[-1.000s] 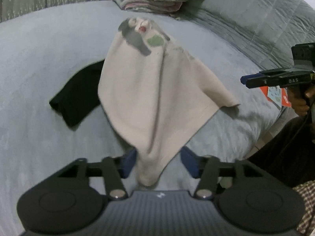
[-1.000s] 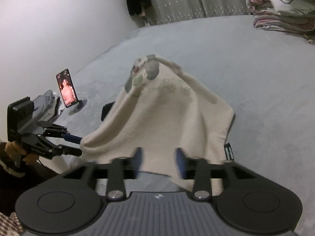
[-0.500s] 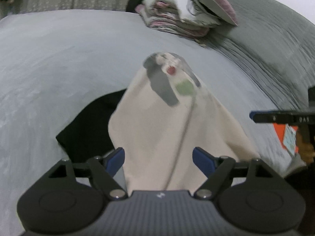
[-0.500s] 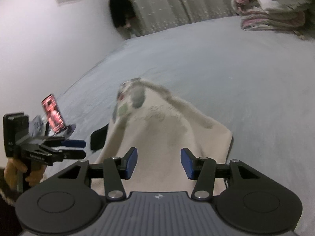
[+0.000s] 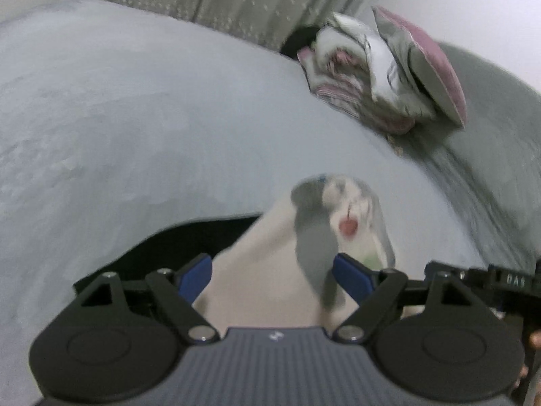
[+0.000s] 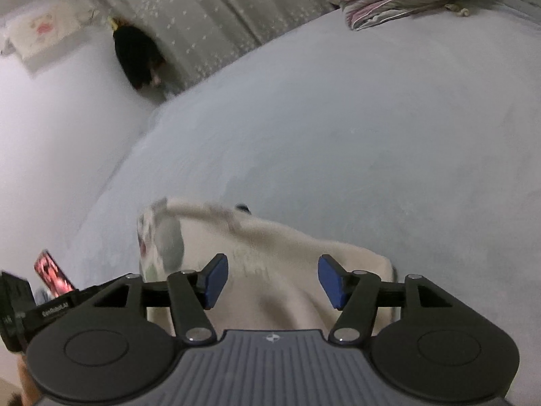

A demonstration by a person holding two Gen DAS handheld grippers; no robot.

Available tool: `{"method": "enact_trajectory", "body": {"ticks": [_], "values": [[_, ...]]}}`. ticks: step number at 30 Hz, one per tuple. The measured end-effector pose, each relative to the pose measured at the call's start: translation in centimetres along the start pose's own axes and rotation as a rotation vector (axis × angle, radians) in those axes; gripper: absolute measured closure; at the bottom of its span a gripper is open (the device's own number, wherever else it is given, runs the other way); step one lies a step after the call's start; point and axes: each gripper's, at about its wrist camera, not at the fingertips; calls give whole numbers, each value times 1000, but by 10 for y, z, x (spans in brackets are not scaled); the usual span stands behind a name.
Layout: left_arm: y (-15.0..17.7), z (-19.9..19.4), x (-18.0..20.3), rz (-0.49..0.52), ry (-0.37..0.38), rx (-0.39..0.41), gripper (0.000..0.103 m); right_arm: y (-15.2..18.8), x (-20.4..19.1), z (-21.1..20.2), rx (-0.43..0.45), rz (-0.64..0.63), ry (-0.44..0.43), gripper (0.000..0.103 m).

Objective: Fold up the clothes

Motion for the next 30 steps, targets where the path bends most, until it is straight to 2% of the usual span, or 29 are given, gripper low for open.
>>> {"method": "enact_trajectory", "body": {"ticks": [3, 7, 9, 11, 13, 16, 23, 30], "values": [[-7, 12, -3, -39, -4, 57, 21, -7, -4, 9, 27, 35, -27, 34], [-10, 27, -6, -71, 9, 113, 24, -16, -9, 26, 59, 66, -70, 31], [-9, 33, -9, -86, 23, 128, 33, -17, -9, 36, 65, 84, -94, 31], [-7, 34, -11, -87, 51, 125, 57, -15, -4, 47, 50, 122, -126, 31], [-4, 34, -12, -77, 81, 111, 73, -12, 3, 57, 27, 164, -164, 31], [-1, 30, -5, -20, 121, 91, 83, -8, 9, 61, 6, 201, -205, 31], [13, 1, 20, 162, 232, 40, 87, -12, 16, 46, 49, 217, -259, 31], [50, -19, 56, 391, 334, -110, 87, -7, 2, 21, 86, 98, -301, 32]]}}
Point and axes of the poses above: each gripper's, at about its wrist camera, not at the fingertips, and z roughly the way its jaws point, x to its right, y to its underside, and after that the axes turned 12 degrees about y, right-handed
